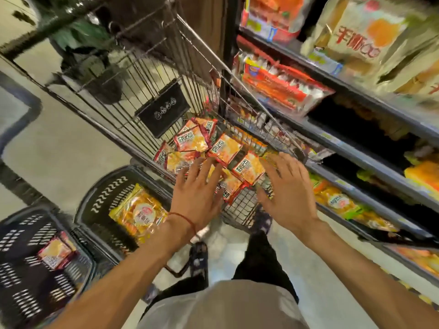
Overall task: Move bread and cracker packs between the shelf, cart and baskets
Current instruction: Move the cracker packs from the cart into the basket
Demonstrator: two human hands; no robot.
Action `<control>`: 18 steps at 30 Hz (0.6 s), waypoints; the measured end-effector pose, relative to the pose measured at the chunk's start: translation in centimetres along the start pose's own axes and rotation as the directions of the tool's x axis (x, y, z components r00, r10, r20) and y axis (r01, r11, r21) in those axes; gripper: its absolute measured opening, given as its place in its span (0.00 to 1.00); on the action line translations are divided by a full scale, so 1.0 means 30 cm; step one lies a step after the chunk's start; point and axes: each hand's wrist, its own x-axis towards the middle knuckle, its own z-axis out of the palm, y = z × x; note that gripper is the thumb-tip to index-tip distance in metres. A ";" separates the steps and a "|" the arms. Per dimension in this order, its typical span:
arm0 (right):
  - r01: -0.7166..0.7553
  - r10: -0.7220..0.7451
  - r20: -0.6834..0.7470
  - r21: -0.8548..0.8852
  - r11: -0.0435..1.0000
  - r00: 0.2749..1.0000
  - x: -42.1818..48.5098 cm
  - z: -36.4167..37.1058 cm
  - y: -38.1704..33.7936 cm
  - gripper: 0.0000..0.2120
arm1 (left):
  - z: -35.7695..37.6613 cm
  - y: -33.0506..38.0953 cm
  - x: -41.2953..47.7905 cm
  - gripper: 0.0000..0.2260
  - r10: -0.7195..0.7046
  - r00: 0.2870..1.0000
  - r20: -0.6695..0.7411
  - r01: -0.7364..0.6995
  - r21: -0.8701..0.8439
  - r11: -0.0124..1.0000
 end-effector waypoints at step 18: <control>0.675 -0.687 0.171 0.129 0.727 0.707 0.524 0.203 0.407 0.27 | 0.220 0.428 0.227 0.26 -0.627 0.757 0.183 0.648 -0.089 0.756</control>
